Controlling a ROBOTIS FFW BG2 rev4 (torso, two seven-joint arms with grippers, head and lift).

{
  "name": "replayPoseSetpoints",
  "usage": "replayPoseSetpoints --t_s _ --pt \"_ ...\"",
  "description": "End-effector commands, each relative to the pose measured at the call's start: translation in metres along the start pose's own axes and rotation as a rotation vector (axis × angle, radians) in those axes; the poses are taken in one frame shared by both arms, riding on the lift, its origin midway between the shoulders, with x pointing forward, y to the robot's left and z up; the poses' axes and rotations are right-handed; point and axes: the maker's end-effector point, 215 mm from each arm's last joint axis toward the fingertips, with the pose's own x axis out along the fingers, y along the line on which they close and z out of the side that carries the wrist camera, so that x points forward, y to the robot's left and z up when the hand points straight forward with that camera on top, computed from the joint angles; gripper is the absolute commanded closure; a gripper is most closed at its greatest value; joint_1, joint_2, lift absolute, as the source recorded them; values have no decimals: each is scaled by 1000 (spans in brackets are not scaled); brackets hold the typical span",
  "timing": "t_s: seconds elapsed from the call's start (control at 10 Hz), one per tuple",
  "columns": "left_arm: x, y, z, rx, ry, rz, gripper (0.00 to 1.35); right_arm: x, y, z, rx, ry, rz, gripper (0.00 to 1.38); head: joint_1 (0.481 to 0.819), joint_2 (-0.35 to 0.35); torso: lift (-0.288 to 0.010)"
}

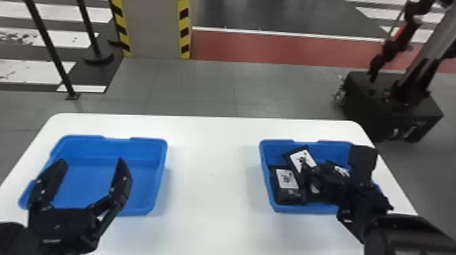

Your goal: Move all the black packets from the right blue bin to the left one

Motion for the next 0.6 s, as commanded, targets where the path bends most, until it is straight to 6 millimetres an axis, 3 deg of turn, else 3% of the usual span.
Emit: replayPoseSetpoints --t_s 0.0,0.3,0.5 --pt "1 -1 0 -3 0 -2 119 1 -1 -6 -4 20 -5 1041 695 -89 -110" --pt "1 -1 0 -5 0 -2 119 3 2 -8 6 24 -2 1127 695 -90 -110" --pt "2 -2 3 -10 -9 -2 121 -4 12 3 33 -37 21 1127 695 -88 -110"
